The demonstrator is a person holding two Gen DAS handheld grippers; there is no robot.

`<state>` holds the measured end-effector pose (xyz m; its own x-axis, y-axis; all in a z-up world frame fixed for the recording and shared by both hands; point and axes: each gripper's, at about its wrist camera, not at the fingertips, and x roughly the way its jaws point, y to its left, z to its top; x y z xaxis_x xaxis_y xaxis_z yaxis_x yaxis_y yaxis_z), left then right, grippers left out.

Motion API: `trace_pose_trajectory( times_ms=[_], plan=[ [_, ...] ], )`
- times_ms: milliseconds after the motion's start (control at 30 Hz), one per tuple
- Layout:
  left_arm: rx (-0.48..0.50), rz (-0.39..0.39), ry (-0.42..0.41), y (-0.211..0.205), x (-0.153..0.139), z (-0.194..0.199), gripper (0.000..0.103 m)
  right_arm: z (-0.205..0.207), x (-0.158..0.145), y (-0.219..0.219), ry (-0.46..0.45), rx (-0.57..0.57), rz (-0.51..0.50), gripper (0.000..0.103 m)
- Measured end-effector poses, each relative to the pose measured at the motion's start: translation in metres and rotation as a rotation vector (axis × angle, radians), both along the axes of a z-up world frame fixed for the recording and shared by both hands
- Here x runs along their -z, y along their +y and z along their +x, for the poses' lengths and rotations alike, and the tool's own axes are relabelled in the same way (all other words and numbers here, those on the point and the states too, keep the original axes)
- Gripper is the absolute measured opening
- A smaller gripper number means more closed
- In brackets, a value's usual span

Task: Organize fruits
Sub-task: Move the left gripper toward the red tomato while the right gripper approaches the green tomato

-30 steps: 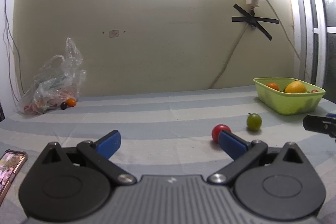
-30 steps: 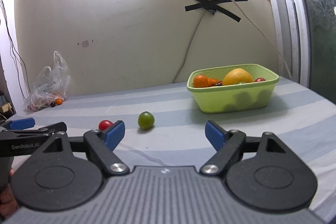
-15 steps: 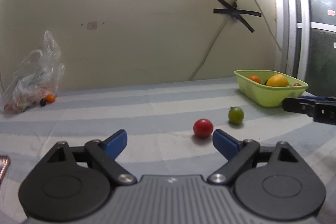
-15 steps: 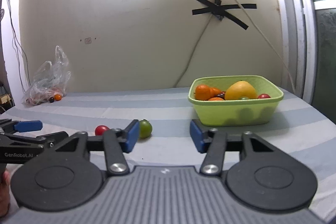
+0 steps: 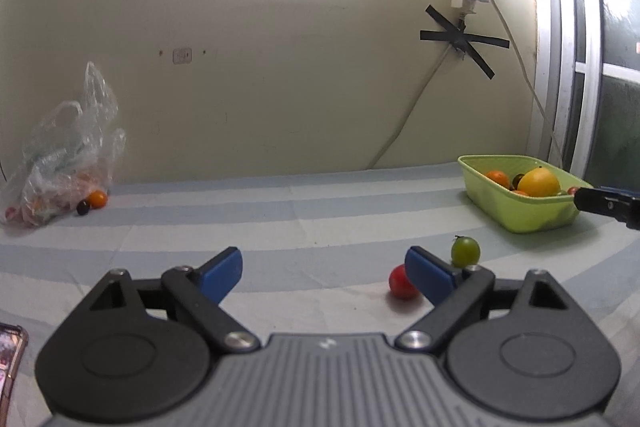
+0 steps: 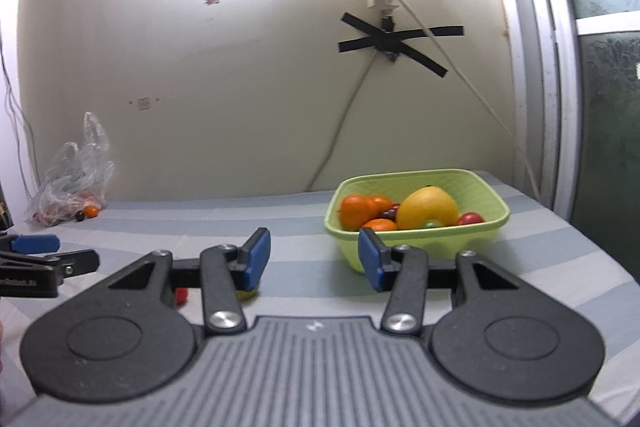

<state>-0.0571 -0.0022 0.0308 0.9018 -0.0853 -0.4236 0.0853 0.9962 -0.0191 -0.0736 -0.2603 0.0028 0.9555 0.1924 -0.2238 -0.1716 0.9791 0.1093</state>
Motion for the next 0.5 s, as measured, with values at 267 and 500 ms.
trace_pose_trajectory(
  times_ms=[267, 500],
  plan=[
    [0.075, -0.068, 0.039, 0.003, -0.013, 0.015, 0.083, 0.014, -0.024, -0.040, 0.028, 0.022, 0.110, 0.052],
    [0.124, -0.046, 0.083, -0.011, -0.010, 0.025, 0.083, 0.010, -0.021, -0.051, 0.092, -0.020, 0.165, 0.052]
  ],
)
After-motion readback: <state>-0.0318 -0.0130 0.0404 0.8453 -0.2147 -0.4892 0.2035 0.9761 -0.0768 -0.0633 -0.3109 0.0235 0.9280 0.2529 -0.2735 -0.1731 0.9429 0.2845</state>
